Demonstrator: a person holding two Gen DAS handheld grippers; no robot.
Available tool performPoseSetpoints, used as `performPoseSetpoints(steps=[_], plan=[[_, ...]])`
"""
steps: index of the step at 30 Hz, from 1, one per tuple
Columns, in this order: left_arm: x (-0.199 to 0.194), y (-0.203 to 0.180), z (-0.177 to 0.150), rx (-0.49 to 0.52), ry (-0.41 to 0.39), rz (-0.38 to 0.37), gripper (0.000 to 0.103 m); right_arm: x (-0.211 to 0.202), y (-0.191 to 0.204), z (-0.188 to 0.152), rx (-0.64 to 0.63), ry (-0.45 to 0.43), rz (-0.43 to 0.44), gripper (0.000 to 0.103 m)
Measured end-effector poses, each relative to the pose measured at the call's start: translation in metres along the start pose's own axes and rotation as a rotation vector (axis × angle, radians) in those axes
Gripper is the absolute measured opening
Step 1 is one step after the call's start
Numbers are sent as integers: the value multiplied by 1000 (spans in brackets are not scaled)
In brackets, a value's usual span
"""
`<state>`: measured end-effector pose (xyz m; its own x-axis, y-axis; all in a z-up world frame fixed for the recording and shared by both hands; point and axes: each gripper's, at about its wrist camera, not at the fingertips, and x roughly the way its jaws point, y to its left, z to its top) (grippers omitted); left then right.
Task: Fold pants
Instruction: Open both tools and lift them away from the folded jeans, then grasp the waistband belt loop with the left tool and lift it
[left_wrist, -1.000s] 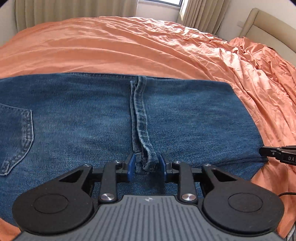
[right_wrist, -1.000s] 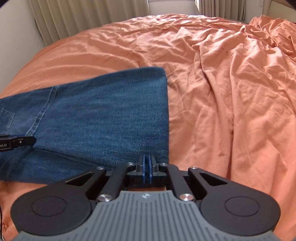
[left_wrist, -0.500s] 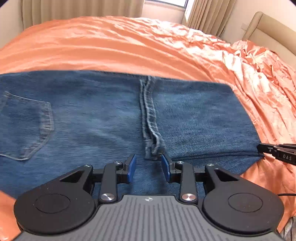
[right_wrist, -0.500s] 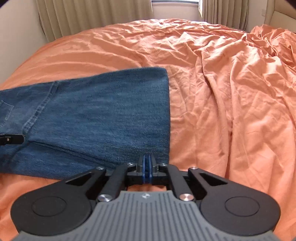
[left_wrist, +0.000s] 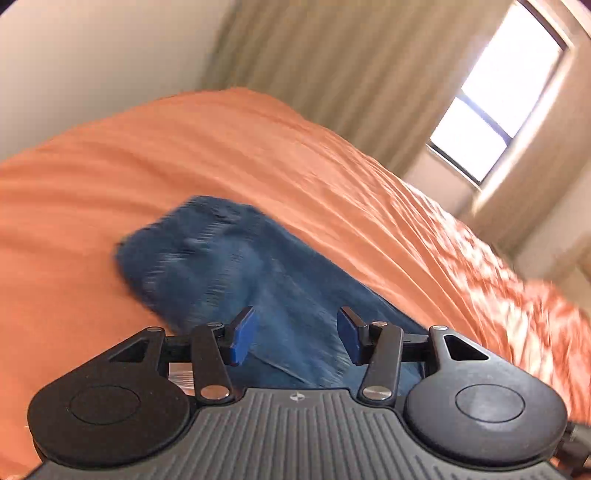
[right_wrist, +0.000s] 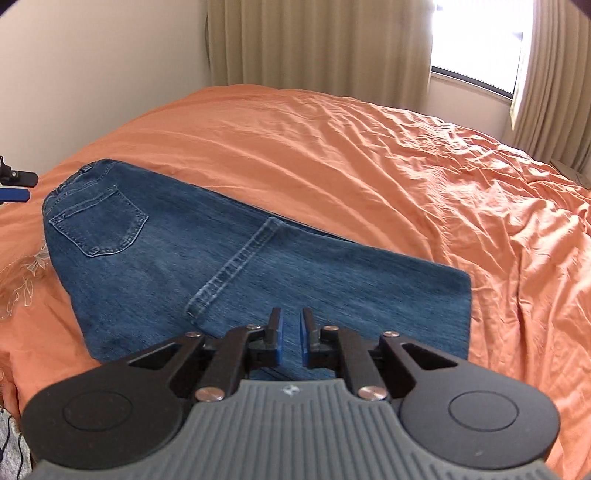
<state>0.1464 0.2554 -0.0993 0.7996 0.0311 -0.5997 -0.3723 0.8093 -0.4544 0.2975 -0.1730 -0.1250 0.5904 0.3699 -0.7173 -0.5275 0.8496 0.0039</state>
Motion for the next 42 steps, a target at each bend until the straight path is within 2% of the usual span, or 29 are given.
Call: performPoseSetpoints(steps=[3,8,13,16,18,22,26,29,30,34,36,39,42], plan=[[2,48,2,-147,-32,12,58,21,16,8,-22,20,12,11],[28,110,-7,-413,-34,-44,59,59,30,22,-42,59,22,13],[63,147,-16,-620,-54,-151,61,95,39,37,-88,92,25,13],[88,158,-17,-682,-42,-165,65,115,39,42,-104,119,37,13],[99,162,-16,-680,-43,-159,68,127,38,43,-108,141,48,13],[115,163,-10,-650,-48,-132,65,151,35,37,-109,197,86,13],[125,154,-2,-571,-38,-60,55,164,23,33,-24,237,126,12],[127,147,-1,-516,-44,-7,46,167,20,31,-6,239,138,12],[128,144,-1,-505,-44,6,41,166,22,31,-6,236,134,12],[125,133,7,-510,-34,61,37,163,26,32,-3,238,104,11],[113,119,13,-471,-39,88,32,160,27,36,-11,254,87,11],[85,94,26,-405,-95,62,29,145,25,40,-28,243,64,12],[55,57,40,-338,-151,-1,27,116,7,37,41,183,89,18]])
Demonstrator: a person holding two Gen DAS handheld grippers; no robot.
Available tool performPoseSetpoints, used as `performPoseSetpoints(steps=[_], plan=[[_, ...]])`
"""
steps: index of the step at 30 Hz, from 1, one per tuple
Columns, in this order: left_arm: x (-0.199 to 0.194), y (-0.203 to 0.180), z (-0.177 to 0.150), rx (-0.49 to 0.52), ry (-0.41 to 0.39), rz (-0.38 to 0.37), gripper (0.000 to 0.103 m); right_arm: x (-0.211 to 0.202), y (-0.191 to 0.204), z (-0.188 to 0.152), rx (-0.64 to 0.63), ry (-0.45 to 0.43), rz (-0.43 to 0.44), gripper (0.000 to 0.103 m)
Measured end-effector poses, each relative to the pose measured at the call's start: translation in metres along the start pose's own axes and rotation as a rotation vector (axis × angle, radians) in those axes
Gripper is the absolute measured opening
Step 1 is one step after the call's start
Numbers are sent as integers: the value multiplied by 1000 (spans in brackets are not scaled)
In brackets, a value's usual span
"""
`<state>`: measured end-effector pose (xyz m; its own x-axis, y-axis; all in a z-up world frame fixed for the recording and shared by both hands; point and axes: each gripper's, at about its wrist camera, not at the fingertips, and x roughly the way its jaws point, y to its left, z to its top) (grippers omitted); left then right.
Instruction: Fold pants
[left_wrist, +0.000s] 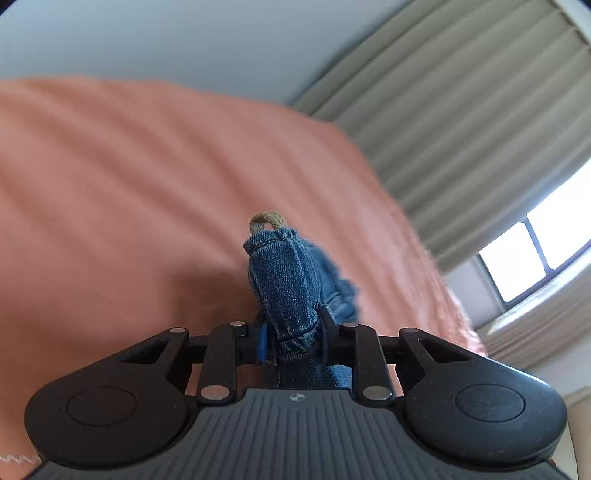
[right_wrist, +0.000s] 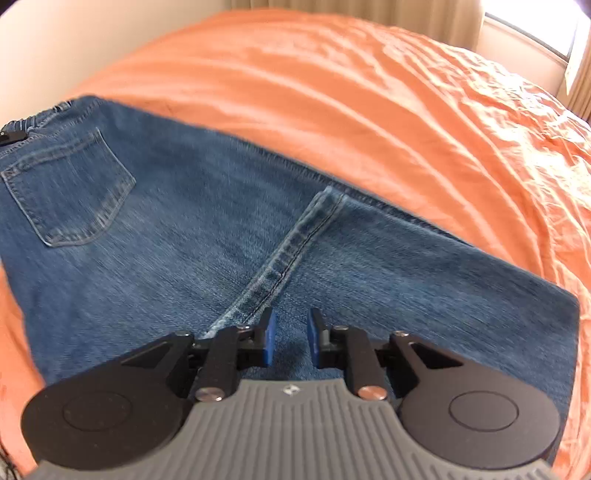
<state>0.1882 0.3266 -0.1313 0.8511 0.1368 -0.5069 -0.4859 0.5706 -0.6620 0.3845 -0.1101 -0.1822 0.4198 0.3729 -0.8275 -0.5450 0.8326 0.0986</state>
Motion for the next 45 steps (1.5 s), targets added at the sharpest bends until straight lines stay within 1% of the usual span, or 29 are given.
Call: performPoseSetpoints(steps=[2,4,7,10,11,14,16,19,22,24,26,27,28,29,30,32,34,35,37,38,40,42,45], plan=[[-18,-39,-2,91,-39,-43,27,-20,-15,-9,59,-24,5,19],[-36,-78,-11,178,-74,-90,27,-44,-30,-21,93,-61,7,19],[-56,-138,-36,319,-114,-148,27,-74,-51,-42,142,-99,13,19],[-70,-197,-79,523,-149,-163,27,-98,-69,-64,196,-127,24,19],[-72,-214,-95,582,-147,-169,26,-105,-75,-69,214,-132,28,19],[-65,-254,-145,717,-115,-178,25,-122,-89,-89,260,-143,34,19],[-56,-271,-181,789,-77,-185,25,-132,-99,-102,285,-148,36,19],[-33,-289,-235,886,8,-186,24,-143,-113,-121,325,-149,33,19],[-6,-300,-294,979,153,-173,23,-150,-128,-141,367,-141,32,19],[-3,-295,-334,1044,250,-152,23,-154,-137,-155,394,-129,19,19],[1,-288,-359,1090,325,-124,25,-157,-144,-166,410,-121,8,19],[4,-285,-365,1089,373,-119,28,-158,-147,-171,416,-117,5,20],[3,-279,-368,1075,425,-118,29,-159,-150,-176,422,-111,2,20],[3,-275,-367,1056,457,-122,31,-158,-152,-178,427,-108,1,20],[4,-271,-364,1021,483,-146,39,-158,-154,-180,431,-105,2,20],[9,-266,-352,915,557,-200,47,-155,-155,-179,434,-106,8,21],[14,-268,-337,826,618,-241,51,-155,-154,-176,433,-116,24,23],[13,-267,-329,797,639,-271,57,-154,-154,-171,431,-124,35,24],[11,-270,-315,749,668,-335,60,-153,-150,-161,427,-141,66,26],[8,-272,-308,749,664,-357,61,-153,-149,-156,427,-149,83,27],[2,-275,-295,790,618,-349,61,-150,-145,-144,431,-163,124,32],[2,-276,-282,829,571,-317,61,-144,-141,-132,438,-171,165,33],[4,-266,-260,893,492,-237,59,-131,-138,-109,452,-186,208,36]])
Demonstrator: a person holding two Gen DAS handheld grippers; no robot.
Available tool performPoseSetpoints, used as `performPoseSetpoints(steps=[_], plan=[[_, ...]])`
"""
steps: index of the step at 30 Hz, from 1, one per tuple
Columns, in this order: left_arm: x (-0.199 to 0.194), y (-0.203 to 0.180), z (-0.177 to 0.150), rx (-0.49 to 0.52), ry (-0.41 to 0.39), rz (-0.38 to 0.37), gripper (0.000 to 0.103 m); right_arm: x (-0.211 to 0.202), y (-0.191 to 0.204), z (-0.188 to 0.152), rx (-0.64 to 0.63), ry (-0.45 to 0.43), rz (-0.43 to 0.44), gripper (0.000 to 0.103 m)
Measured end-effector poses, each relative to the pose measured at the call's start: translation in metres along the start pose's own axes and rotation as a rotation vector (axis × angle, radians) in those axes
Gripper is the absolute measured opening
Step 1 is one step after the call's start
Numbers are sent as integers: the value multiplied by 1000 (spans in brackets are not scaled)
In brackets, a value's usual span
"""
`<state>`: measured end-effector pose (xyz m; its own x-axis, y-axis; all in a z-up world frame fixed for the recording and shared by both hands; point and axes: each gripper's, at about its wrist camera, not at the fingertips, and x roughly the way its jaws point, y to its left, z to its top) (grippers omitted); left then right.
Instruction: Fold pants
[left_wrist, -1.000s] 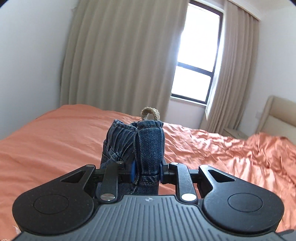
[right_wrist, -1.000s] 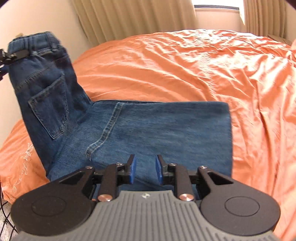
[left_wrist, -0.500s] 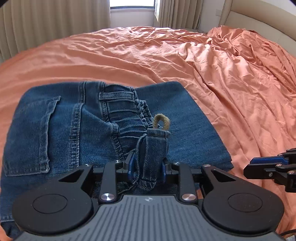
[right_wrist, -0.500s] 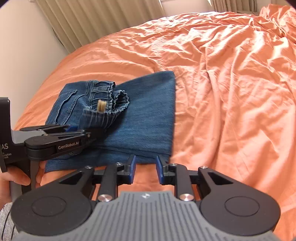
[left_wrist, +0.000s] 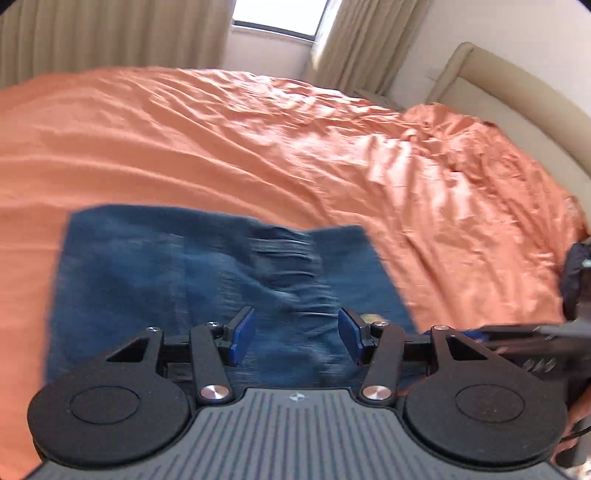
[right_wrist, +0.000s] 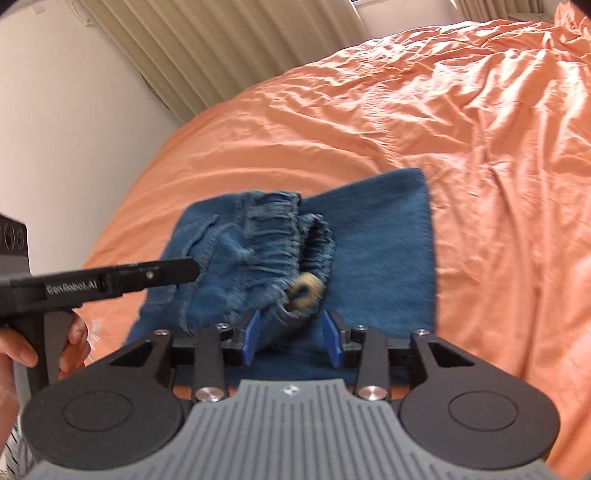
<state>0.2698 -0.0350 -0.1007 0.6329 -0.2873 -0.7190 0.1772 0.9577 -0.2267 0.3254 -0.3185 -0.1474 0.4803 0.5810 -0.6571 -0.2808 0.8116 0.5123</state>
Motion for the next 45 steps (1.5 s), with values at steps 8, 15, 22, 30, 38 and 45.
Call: performPoseSetpoints(steps=[8,15,22,30,38,45], plan=[[-21,66,-22,36,58,86,59,77,-27,31,221,148,80,38],[-34,86,-60,264,203,136,62,78,-22,30,246,156,114,10],[-30,80,-93,425,247,232,51,43,19,50,149,83,87,2],[-54,84,-92,392,164,288,3,-16,41,42,74,-15,106,0],[-40,93,-94,346,294,296,3,18,-1,-29,157,123,7,0],[-53,111,-70,181,301,215,16,44,-15,-48,182,169,-38,0]])
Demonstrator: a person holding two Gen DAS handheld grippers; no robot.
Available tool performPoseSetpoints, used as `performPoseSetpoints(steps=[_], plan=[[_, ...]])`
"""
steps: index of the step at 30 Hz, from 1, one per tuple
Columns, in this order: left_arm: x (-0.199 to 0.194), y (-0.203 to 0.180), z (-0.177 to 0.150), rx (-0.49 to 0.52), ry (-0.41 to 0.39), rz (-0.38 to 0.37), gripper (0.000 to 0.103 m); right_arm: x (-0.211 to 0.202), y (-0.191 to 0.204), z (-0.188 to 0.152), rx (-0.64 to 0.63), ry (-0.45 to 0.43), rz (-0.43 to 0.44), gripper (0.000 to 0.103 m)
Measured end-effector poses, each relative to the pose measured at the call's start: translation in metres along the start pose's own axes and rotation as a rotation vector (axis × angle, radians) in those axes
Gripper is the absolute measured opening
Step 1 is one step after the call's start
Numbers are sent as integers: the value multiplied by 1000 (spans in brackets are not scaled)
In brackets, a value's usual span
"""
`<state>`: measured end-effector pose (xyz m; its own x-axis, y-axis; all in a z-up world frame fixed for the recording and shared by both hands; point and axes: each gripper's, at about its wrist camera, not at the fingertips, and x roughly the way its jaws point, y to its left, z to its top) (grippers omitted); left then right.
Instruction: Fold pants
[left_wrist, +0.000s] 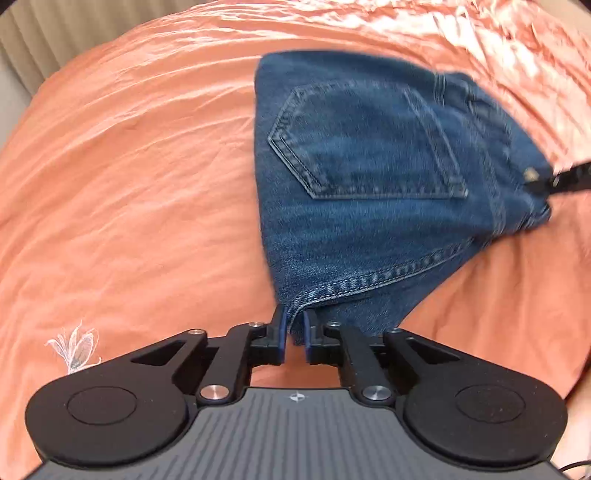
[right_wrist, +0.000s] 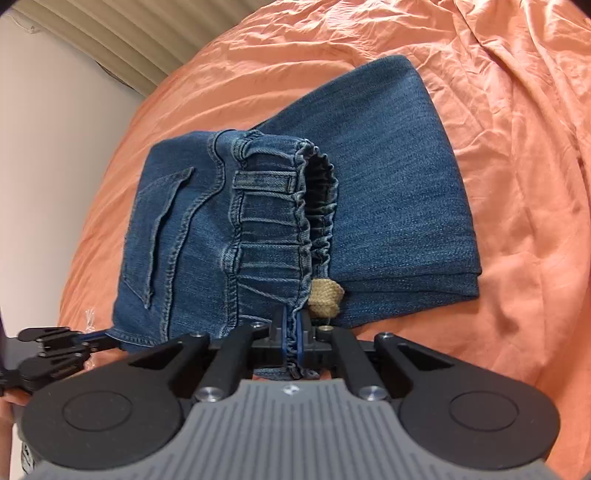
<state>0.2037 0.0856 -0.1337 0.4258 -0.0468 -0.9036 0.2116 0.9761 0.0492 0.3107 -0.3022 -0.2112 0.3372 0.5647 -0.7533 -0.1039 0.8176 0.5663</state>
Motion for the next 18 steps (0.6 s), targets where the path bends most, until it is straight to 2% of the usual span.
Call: performPoseSetpoints(steps=[5,7,9,12,16,18], plan=[[-22,10,12,-57,-68,-60,22,-11,5,4,-48,-13,6,10],[-28,10,20,-73,-96,-79,27,-21,7,10,-58,-36,22,30],[-29,5,28,-89,-124,-89,29,-29,8,18,-59,-59,59,35],[-25,2,46,-122,-151,-91,29,-34,3,31,-10,-89,115,39],[-10,9,60,-202,-173,-119,29,-17,-12,59,106,-107,178,49],[-5,12,66,-229,-185,-123,29,-4,-21,71,169,-100,206,50]])
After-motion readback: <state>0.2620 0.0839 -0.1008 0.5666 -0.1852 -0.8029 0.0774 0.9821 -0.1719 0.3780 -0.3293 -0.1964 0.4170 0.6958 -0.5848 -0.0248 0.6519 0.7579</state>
